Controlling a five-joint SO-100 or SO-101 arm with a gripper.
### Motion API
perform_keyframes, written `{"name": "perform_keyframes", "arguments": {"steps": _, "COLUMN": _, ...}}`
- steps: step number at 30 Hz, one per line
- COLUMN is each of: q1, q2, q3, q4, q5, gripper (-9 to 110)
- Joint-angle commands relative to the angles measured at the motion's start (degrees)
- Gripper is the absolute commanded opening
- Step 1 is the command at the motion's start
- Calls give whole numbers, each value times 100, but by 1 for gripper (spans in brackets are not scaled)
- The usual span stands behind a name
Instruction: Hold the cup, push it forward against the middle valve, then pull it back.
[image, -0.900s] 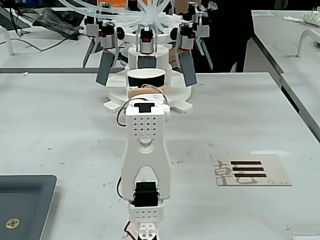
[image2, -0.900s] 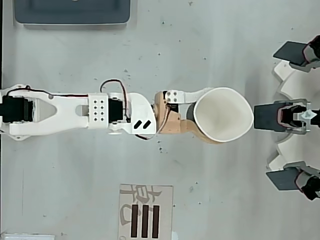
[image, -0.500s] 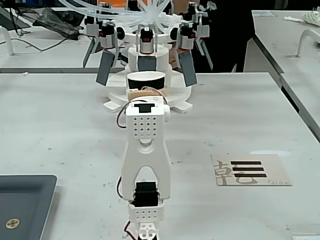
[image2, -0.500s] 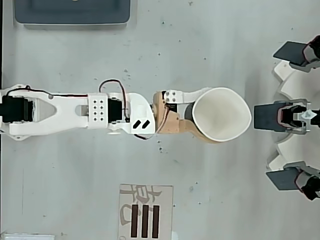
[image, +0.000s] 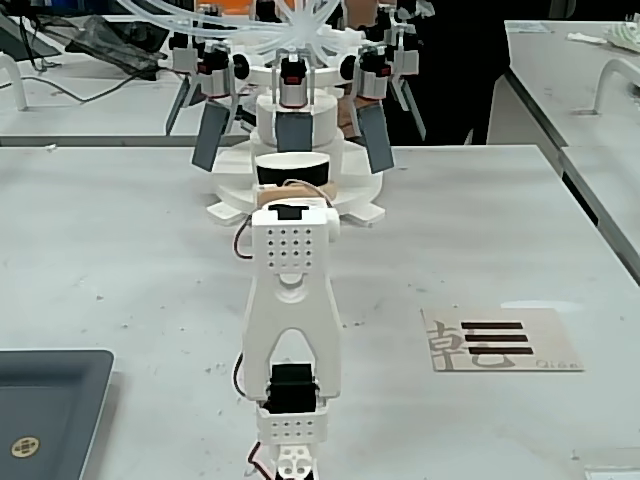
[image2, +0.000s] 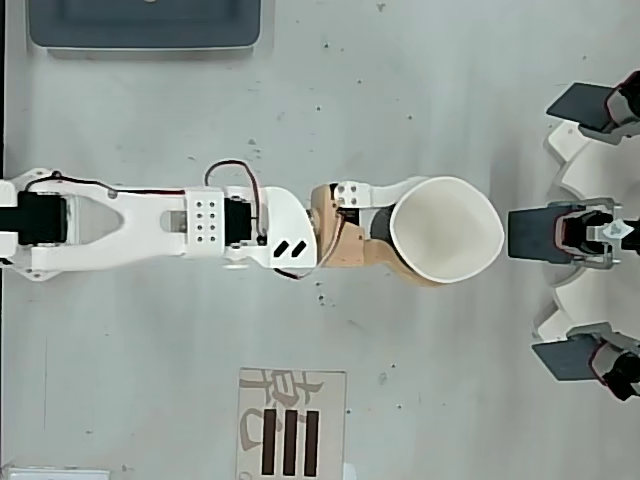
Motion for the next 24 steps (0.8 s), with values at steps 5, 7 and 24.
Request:
{"name": "perform_keyframes", "arguments": {"steps": 5, "q1": 88, "q2": -809, "q3": -1670, "q4": 141, "q5": -18, "gripper": 3}}
{"name": "perform_keyframes", "arguments": {"steps": 7, "q1": 88, "q2": -1187, "q3": -2127, "q4": 229, "q5": 0, "gripper": 3}}
{"name": "perform_keyframes", "arguments": {"steps": 24, "q1": 79, "q2": -3085, "q3": -4315, "q4": 721, "q5": 26, "gripper": 3}}
